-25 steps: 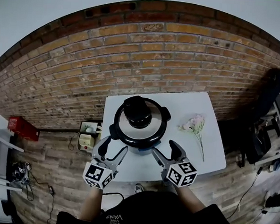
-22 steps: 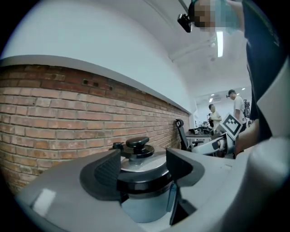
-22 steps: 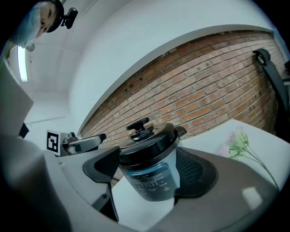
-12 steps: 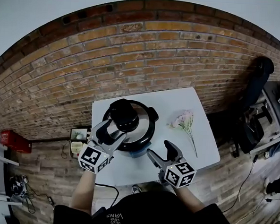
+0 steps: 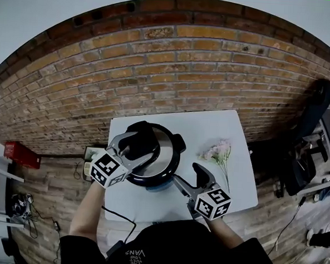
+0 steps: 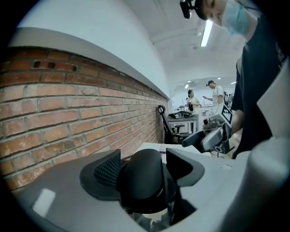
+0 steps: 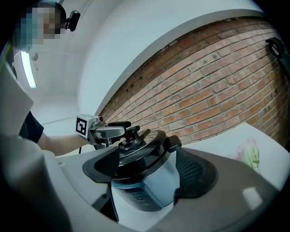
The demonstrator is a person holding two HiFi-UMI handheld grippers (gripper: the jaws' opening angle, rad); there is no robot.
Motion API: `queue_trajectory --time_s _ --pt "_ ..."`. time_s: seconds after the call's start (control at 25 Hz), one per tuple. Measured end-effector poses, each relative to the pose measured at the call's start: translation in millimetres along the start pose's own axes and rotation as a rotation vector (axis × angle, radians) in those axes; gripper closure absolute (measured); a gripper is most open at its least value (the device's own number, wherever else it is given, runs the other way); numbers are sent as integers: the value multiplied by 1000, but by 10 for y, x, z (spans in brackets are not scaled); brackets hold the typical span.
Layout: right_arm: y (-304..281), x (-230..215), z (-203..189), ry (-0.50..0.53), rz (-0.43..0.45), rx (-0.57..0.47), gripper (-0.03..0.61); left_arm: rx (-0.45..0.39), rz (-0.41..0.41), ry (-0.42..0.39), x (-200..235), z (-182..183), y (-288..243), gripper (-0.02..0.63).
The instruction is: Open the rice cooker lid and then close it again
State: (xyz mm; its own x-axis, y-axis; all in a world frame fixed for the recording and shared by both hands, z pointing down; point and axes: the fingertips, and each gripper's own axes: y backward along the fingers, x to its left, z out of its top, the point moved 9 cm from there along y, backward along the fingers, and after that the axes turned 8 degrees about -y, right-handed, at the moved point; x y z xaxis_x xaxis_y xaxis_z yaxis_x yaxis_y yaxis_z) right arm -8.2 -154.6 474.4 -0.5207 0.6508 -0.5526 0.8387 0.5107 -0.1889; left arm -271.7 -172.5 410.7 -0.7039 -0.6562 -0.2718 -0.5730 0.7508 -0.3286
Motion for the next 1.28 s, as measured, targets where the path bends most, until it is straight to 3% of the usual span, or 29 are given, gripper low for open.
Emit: queue_trajectory --time_s 0.36,0.64,1.08,1.28 --pt "-92 -265 122 -18 86 52 196 214 -183 -109 51 -20 -263 324" --pt "-88 -310 119 -40 80 49 198 207 -247 -57 89 -63 -306 325" --pt "7 -57 -65 -106 -53 -58 198 189 -231 -67 89 -62 -301 330" --pt "82 41 -129 -106 -113 -99 198 168 -314 -107 126 -76 -302 330"
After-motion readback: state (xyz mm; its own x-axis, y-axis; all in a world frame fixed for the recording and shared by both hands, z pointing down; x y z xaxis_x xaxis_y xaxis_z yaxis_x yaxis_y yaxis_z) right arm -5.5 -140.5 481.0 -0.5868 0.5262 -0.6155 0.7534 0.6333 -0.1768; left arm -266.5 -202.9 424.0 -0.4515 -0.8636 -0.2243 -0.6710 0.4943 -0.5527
